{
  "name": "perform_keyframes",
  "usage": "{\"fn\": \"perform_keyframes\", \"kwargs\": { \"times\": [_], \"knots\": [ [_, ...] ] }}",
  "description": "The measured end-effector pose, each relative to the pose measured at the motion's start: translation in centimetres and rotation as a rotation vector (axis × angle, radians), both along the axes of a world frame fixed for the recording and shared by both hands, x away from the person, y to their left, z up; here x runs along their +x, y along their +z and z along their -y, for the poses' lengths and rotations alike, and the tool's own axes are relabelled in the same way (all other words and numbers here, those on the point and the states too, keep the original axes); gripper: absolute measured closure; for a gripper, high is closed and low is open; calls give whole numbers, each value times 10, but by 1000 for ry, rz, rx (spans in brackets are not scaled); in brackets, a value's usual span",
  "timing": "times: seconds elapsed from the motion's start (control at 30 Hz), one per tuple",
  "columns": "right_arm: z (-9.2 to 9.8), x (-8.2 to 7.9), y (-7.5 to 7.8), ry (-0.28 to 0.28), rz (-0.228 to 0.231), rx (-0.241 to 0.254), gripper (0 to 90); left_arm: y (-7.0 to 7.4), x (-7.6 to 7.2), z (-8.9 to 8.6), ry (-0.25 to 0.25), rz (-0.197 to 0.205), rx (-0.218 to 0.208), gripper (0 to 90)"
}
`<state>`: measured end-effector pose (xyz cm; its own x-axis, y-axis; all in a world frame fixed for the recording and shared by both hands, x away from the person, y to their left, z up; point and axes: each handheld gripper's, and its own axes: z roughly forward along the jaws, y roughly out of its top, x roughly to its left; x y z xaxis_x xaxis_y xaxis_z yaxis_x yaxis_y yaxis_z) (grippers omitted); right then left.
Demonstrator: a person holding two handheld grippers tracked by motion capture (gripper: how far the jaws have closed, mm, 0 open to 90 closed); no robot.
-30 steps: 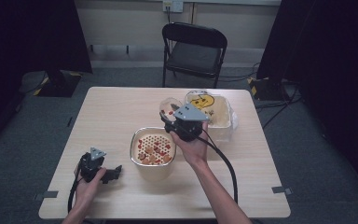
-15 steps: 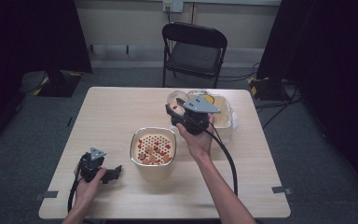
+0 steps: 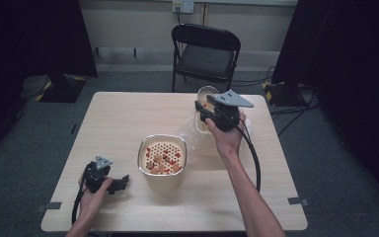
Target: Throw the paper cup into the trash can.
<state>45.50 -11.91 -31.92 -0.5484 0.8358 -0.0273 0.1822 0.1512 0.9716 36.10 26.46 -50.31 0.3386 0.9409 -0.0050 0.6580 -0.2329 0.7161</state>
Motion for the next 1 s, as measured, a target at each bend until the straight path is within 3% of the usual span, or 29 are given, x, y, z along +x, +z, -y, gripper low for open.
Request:
{"fn": "perform_keyframes", "kwargs": {
  "times": [0.1, 0.33, 0.53, 0.6, 0.83, 1.0],
  "knots": [
    [10, 7, -1, -19, -24, 15, 515, 0, 0, 0, -1, 0, -1, 0],
    [24, 22, -5, -67, -72, -3, 484, 0, 0, 0, -1, 0, -1, 0],
    [32, 35, -9, -106, -102, -8, 368, 0, 0, 0, -1, 0, 0, 0],
    [32, 37, -9, -102, -106, -7, 354, 0, 0, 0, -1, 0, 0, 0],
    [32, 42, -11, -95, -135, -4, 170, 0, 0, 0, -1, 0, 0, 0],
    [36, 44, -14, -100, -153, -4, 145, 0, 0, 0, -1, 0, -1, 0]
  ]
}}
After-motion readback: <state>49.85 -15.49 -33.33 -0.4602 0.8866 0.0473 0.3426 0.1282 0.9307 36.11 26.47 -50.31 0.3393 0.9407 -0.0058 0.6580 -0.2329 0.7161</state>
